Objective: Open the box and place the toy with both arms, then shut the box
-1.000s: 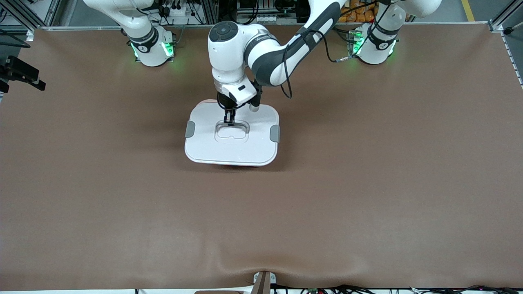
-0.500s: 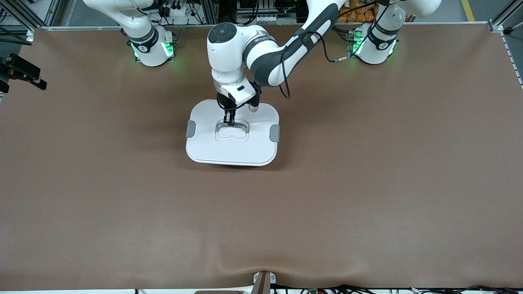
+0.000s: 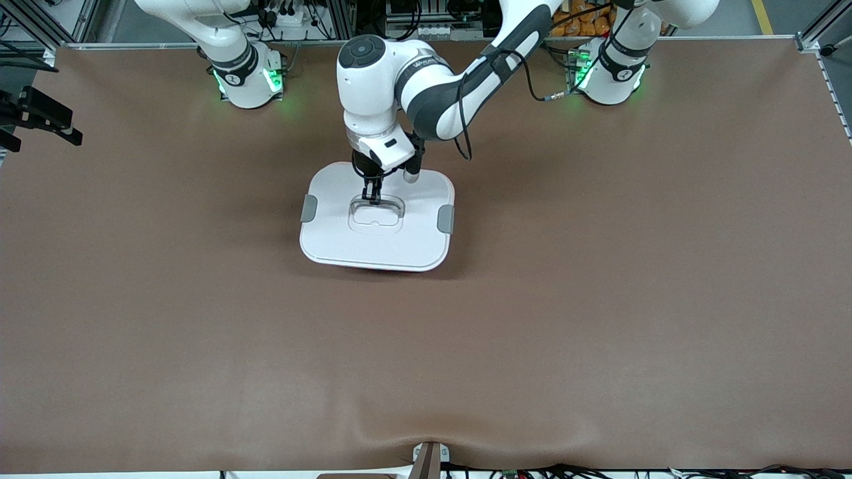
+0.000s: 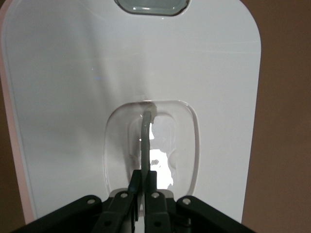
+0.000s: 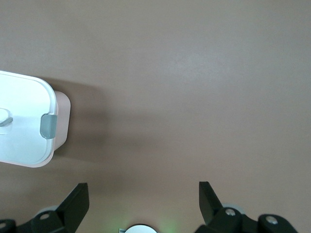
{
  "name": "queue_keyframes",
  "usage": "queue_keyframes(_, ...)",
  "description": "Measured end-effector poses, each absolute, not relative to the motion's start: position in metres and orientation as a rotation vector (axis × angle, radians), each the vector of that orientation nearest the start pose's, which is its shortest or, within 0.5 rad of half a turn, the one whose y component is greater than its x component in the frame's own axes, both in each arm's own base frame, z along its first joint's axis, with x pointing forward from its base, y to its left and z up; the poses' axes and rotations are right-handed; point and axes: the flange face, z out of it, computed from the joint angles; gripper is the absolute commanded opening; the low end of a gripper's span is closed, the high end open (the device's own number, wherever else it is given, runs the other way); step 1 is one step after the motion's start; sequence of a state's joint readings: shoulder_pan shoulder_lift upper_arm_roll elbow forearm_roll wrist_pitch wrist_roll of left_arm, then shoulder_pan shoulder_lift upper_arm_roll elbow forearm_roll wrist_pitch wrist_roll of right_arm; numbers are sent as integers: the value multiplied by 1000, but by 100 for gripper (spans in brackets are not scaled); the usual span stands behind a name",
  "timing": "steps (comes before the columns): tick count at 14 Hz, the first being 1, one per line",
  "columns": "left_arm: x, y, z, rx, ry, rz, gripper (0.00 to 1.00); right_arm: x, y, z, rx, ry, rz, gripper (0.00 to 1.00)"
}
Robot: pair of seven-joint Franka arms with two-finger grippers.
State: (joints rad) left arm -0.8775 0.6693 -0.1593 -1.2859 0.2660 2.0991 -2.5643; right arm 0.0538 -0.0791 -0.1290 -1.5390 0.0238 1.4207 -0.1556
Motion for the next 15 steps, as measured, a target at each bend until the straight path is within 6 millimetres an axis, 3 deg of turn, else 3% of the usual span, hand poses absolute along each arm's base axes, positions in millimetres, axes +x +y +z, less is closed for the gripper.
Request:
queue_keyframes(8, 416, -626, 374, -2597, -2069, -184, 0, 512, -43, 670, -3101, -128, 49, 100)
queue_keyframes(15, 417, -624, 370, -2594, -2062, -182, 0, 515, -44, 667, -3101, -123, 58, 100)
